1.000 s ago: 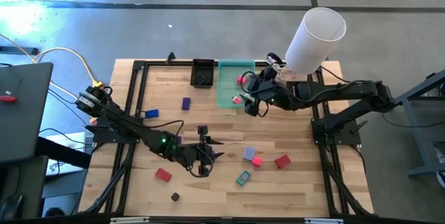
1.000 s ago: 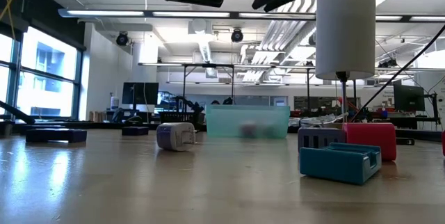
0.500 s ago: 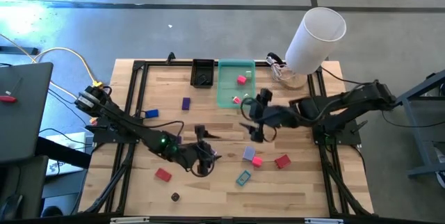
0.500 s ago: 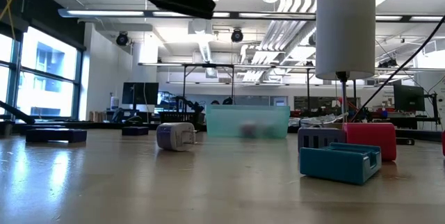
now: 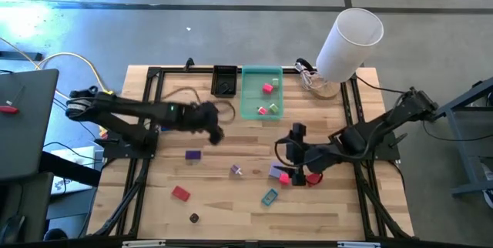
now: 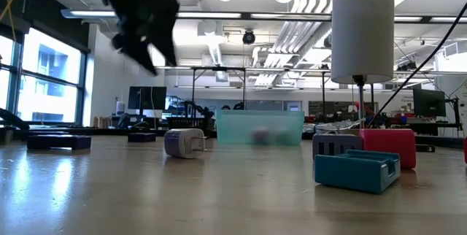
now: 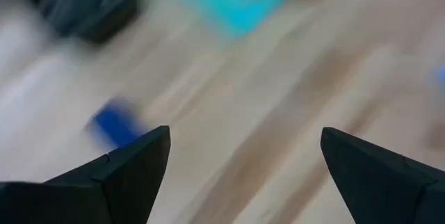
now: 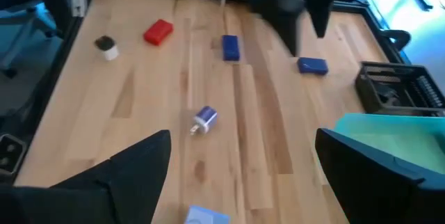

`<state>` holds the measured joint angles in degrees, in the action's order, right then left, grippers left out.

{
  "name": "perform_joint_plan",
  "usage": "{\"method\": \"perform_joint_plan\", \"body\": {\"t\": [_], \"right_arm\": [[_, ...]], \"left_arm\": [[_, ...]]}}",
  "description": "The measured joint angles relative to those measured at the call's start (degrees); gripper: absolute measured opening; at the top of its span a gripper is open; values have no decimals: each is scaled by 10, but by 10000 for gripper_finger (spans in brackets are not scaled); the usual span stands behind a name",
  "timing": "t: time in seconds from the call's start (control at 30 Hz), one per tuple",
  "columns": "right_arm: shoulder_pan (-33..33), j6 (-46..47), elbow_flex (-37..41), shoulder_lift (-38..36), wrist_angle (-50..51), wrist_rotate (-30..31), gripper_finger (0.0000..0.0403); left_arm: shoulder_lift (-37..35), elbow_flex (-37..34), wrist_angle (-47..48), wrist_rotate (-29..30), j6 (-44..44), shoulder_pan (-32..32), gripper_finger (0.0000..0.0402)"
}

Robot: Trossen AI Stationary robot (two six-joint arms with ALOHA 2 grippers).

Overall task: Pick & Place Office items
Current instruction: Put the top purple digital clock into the black bin

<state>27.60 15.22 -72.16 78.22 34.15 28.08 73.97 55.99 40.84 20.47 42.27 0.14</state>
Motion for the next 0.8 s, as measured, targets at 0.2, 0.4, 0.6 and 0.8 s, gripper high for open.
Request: {"method": "perform_joint_plan", "body": {"t": [0.2, 0.4, 0.6, 0.8], "right_arm": [[5, 0, 0, 0, 0, 1, 344], [4, 0, 0, 0, 3, 3, 345], [4, 0, 0, 0, 4, 3, 345], [4, 0, 0, 0, 4, 3, 344]], "left_arm": [[14, 0, 67, -50, 45, 120, 363], [45, 0, 69, -73, 24, 158, 363], [99, 0, 58, -73, -1, 171, 363], [127, 0, 45, -102, -3, 205, 363]]}}
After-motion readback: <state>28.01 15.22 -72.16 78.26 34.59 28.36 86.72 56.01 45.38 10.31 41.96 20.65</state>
